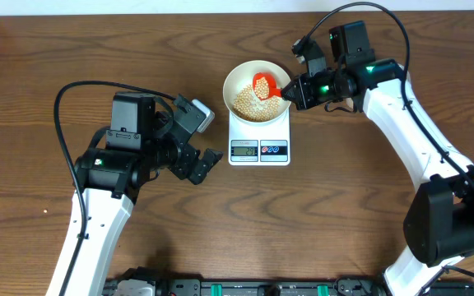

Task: Scoop item into bowl and weigh 50g on scale
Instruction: 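Tilt the red scoop to pour soybeans into the white bowl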

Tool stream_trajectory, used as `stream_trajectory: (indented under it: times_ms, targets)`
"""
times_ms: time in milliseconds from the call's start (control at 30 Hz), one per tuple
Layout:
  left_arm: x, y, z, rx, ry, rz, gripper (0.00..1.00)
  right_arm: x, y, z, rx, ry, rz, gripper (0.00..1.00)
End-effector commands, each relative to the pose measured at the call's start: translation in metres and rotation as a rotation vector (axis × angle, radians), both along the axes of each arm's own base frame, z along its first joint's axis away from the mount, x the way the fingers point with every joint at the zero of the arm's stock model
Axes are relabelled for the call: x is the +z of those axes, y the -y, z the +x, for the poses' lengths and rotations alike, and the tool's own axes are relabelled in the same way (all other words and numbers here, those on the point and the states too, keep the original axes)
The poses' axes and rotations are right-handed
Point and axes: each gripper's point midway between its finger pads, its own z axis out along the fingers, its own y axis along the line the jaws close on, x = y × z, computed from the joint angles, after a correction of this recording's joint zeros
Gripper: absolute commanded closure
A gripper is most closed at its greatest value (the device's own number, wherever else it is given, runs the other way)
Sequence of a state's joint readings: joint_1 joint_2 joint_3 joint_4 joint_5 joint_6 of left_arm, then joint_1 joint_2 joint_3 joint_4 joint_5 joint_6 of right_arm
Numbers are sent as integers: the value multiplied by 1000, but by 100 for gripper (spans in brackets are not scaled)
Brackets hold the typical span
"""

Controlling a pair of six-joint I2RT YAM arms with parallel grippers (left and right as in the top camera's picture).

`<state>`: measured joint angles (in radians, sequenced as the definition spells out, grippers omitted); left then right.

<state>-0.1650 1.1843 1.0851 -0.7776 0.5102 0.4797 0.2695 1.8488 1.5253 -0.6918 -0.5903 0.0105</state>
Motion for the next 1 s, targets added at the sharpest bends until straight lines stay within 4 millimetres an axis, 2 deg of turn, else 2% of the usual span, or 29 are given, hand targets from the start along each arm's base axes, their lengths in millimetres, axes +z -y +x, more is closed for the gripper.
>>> stream_trajectory:
  times_ms: [0,300,967]
  targets:
    - [7,0,4,-11,28,9,1,18,-1,3,27,28,60,99]
    - [7,0,4,-11,29,9,2,25,5,5,31,18,118,99]
    - [7,0,4,-11,29,9,1,23,8,6,33,35,96,99]
